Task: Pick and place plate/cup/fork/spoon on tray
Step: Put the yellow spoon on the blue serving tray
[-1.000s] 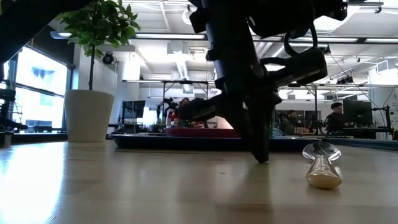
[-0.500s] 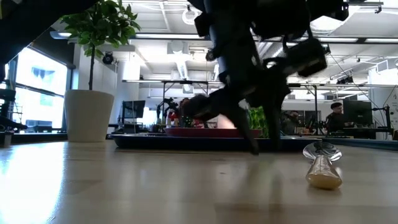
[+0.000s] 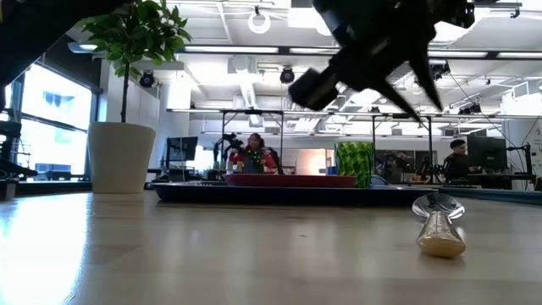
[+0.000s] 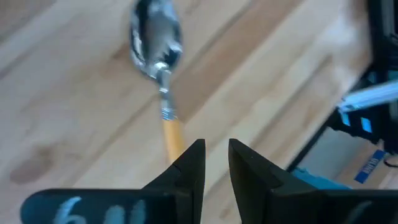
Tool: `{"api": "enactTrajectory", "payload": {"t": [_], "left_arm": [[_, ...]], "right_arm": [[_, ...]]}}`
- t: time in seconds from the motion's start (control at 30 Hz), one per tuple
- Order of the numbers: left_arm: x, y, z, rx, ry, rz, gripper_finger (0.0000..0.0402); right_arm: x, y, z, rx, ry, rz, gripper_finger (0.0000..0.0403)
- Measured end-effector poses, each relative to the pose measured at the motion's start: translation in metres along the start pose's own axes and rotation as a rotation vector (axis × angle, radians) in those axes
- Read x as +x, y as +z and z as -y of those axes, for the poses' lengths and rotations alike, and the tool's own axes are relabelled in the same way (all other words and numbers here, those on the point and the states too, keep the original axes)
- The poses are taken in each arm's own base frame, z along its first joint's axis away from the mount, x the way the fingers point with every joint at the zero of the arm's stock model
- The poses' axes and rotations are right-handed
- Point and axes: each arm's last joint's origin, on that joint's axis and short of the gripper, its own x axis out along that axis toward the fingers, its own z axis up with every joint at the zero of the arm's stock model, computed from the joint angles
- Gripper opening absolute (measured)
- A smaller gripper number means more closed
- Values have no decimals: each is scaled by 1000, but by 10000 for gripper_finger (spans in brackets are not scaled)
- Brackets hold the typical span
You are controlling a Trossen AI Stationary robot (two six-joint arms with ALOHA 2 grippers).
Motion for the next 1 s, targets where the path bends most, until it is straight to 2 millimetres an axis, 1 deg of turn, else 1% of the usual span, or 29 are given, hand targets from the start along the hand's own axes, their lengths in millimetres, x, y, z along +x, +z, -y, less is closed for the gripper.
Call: {"api": "enactTrajectory", "payload": {"t": [0.17,0.33,0.47,0.6,0.8,1.0], "left_arm": [[-11,-8,16,15,-66,18,45],[-18,-22,23,18,-58,14,31],[-19,-35,28,35,-55,1,23],[-18,-49,28,62,2,-3,14],[-23,-74,23,57,146,5,1],[-44,-87,32,64,123,52,0]], "right_arm": [[0,0,0,0,1,-1,87],[0,0,0,1,1,-1,87],[0,0,0,43,0,-2,87],[0,0,0,47,-3,-4,87],[0,0,0,129,-5,-3,87],[0,-1,2,166,-54,21,87]]}}
